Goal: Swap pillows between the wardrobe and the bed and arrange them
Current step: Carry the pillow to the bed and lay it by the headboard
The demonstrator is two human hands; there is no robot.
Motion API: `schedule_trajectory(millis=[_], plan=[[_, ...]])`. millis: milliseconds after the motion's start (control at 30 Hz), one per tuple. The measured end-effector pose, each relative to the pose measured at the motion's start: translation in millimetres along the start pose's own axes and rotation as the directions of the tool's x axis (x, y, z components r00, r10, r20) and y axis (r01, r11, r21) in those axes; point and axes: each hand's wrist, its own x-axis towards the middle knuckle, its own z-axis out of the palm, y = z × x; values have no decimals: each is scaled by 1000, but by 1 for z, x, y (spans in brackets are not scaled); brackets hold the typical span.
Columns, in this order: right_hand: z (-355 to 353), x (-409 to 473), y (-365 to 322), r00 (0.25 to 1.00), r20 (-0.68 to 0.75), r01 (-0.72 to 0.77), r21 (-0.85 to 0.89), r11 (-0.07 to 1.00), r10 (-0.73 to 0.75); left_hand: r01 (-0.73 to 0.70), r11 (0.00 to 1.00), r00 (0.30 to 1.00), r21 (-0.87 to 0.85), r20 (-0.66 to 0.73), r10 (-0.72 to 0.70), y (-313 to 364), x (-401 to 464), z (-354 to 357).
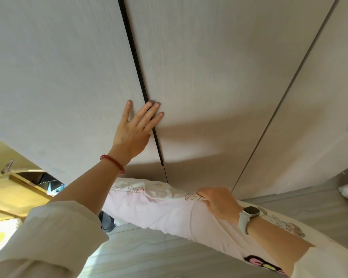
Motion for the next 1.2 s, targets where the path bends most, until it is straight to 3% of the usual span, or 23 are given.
schedule_trajectory(millis=[133, 233, 333, 433, 533, 767, 933, 1067, 1200], plan=[[1, -2, -5, 998, -45, 40, 8, 999, -40, 78, 948, 997, -309, 26, -73, 28, -9, -23], [3, -7, -17, 991, -83, 111, 14, 994, -110, 163, 805, 986, -571, 105, -126, 65, -61, -36], [8, -11, -42, 963, -142, 218, -86, 972, -228, 235, 674, 964, -700, 256, -71, 108, -138, -49], [30, -15, -69, 936, -122, 326, -57, 944, -331, 373, 603, 909, -705, 409, -85, 136, -202, -62], [58, -19, -101, 912, -20, 408, -39, 912, -409, 538, 535, 833, -651, 508, -218, 141, -254, -71], [116, -12, -226, 742, 129, 665, -13, 747, -658, 746, 406, 658, -528, 490, -571, 99, -384, -77], [180, -10, -347, 575, 220, 804, 25, 594, -788, 885, 261, 442, -385, 523, -728, 59, -507, -95], [239, -31, -449, 392, 308, 888, 122, 444, -867, 978, 88, 185, -191, 576, -796, 37, -608, -134], [289, -63, -541, 171, 357, 926, 260, 273, -918, 996, -86, -75, 1, 515, -854, 29, -686, -180]])
